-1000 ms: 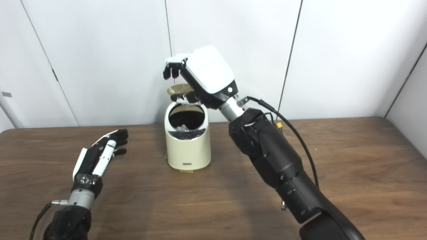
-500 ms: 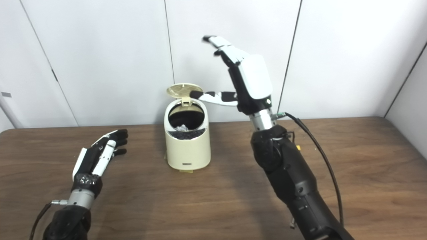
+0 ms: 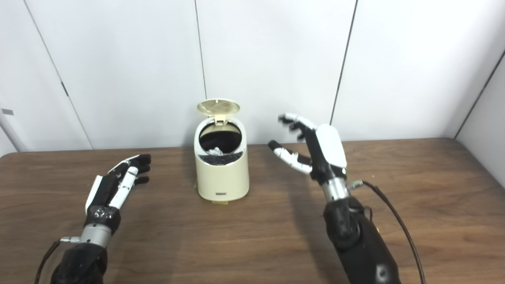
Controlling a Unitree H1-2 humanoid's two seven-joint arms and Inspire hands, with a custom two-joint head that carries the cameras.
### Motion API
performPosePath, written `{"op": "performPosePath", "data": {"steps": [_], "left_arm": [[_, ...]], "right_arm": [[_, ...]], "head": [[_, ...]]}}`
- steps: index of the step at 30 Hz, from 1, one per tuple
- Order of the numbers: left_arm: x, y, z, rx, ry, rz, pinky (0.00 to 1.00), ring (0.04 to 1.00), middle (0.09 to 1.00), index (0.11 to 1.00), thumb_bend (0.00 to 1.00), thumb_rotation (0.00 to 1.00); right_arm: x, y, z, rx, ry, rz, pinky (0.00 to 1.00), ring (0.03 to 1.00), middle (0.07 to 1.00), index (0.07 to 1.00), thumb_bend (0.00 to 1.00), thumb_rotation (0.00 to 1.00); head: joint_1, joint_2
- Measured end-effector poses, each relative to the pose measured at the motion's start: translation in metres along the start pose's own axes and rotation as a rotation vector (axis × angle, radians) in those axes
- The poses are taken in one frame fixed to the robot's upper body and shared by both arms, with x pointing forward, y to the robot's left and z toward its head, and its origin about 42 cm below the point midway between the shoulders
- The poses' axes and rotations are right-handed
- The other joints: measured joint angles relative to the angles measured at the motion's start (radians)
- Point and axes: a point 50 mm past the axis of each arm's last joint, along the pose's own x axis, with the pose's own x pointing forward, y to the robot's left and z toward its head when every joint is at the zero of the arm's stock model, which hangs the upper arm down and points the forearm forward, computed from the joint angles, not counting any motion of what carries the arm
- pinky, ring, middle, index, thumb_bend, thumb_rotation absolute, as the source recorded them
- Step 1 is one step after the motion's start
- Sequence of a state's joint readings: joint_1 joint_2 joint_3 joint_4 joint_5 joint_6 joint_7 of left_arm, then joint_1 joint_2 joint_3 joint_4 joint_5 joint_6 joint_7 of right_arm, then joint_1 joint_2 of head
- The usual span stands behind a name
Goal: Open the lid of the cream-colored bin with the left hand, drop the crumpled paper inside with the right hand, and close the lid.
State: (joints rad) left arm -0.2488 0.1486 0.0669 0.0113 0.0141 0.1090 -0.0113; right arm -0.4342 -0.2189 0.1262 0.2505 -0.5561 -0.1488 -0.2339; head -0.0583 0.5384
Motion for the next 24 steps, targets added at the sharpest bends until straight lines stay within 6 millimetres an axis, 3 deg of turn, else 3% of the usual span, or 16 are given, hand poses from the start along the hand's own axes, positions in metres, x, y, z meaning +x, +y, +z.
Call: {"op": "performPosePath", "data": {"steps": [7, 10, 18, 24], "left_arm": [[0.000, 0.001, 0.000, -0.012, -0.001, 0.007, 0.76, 0.811, 0.799, 0.782, 0.26, 0.60], [0.000, 0.001, 0.000, -0.012, -0.008, 0.010, 0.76, 0.813, 0.801, 0.784, 0.25, 0.61], [-0.001, 0.000, 0.000, -0.009, -0.008, 0.005, 0.76, 0.823, 0.818, 0.795, 0.23, 0.58], [-0.001, -0.003, -0.001, 0.000, -0.006, -0.005, 0.73, 0.815, 0.806, 0.777, 0.27, 0.63]], "right_arm": [[-0.022, 0.007, -0.007, 0.061, 0.058, 0.103, 0.65, 0.748, 0.771, 0.777, 0.23, 0.57], [-0.026, 0.007, -0.011, 0.100, 0.080, 0.116, 0.66, 0.767, 0.796, 0.798, 0.23, 0.64], [-0.045, 0.015, -0.024, 0.239, 0.150, 0.166, 0.67, 0.779, 0.810, 0.799, 0.23, 0.58], [-0.047, 0.019, -0.026, 0.279, 0.153, 0.152, 0.63, 0.748, 0.786, 0.782, 0.24, 0.62]], "head": [[0.005, 0.002], [0.005, 0.002], [0.012, 0.005], [0.021, 0.006]]}}
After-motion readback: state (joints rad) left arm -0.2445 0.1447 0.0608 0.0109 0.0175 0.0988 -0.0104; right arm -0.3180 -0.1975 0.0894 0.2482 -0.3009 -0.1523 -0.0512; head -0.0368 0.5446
